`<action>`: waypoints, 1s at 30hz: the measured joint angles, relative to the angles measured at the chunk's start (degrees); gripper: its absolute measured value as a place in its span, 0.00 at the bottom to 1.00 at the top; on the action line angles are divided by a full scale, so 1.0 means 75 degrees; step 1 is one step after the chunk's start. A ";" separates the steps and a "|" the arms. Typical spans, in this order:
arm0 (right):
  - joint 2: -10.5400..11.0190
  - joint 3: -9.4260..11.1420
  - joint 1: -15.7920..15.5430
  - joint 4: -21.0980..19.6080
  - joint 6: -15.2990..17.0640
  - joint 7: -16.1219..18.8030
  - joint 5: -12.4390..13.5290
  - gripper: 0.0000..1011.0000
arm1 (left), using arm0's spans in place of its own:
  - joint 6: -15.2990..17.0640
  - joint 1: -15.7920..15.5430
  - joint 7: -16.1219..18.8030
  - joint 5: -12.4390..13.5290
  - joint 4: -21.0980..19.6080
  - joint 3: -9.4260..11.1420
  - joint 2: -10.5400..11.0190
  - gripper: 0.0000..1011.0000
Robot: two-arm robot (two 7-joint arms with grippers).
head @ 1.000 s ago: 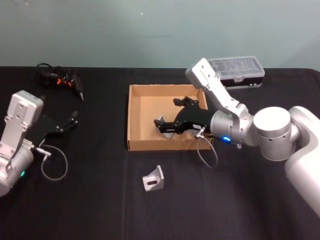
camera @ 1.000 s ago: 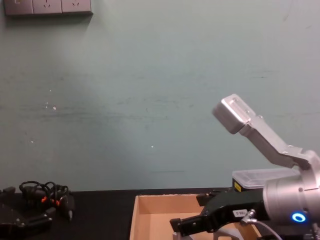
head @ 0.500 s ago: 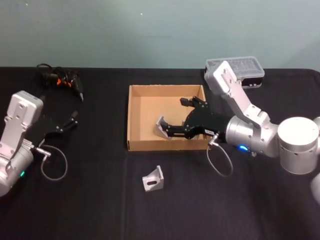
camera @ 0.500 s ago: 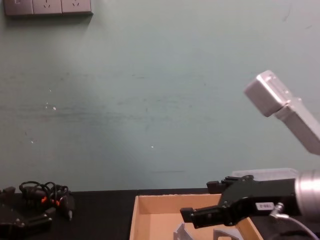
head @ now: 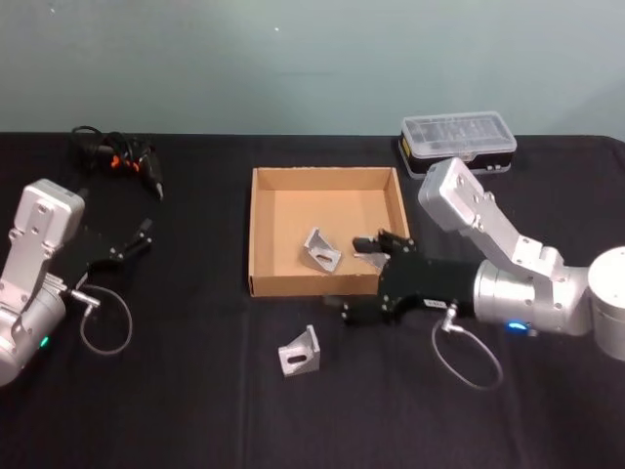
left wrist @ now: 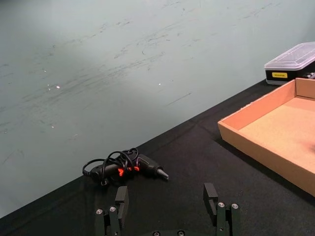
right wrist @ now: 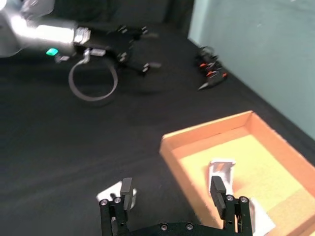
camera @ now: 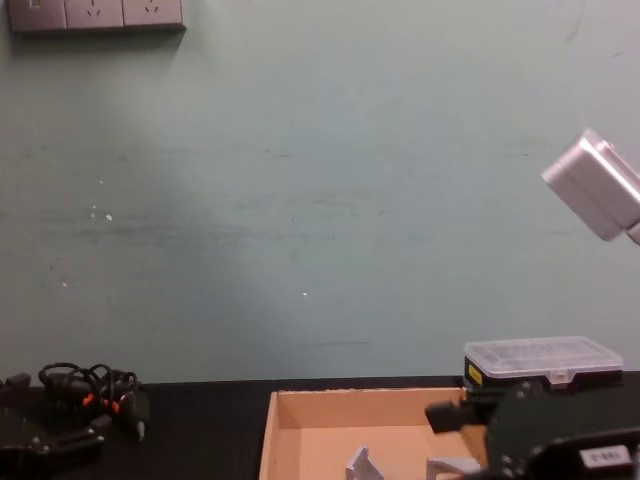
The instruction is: Use one hand to pick up the angle iron from the table and place it into the box.
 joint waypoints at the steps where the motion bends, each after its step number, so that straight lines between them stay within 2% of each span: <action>1: 0.0065 -0.0040 0.0032 -0.0001 0.0011 0.0080 0.0000 0.99 | 0.0000 0.0000 0.0000 0.0001 0.0000 0.0000 0.0000 0.99; 4: 0.0227 -0.0170 0.0141 0.0008 0.0050 0.0335 0.0000 0.99 | 0.0000 0.0000 0.0000 0.0000 0.0000 0.0000 0.0001 0.99; 8: 0.0463 -0.0508 0.0426 0.0161 0.0065 0.0881 -0.0047 0.99 | 0.0000 0.0000 0.0000 0.0000 0.0000 0.0000 0.0000 0.99; 10: 0.0536 -0.0694 0.0590 0.0275 0.0065 0.1127 -0.0104 0.99 | 0.0000 0.0000 0.0000 0.0000 0.0000 0.0000 0.0000 0.99; 11: 0.0536 -0.0694 0.0590 0.0275 0.0065 0.1127 -0.0104 0.99 | 0.0000 0.0000 0.0000 0.0000 0.0000 0.0000 0.0000 0.99; 13: 0.0582 -0.0918 0.0790 0.0406 0.0063 0.1409 -0.0179 0.99 | 0.0000 0.0000 0.0000 0.0000 0.0000 0.0000 0.0000 0.99; 23: 0.0543 -0.1413 0.1297 0.0752 0.0070 0.1795 -0.0369 0.99 | 0.0000 0.0000 0.0000 0.0000 0.0000 0.0000 0.0000 0.99; 30: 0.0303 -0.1780 0.1715 0.1189 0.0033 0.2041 -0.0443 0.99 | 0.0000 0.0000 0.0000 0.0000 0.0000 0.0000 0.0000 0.99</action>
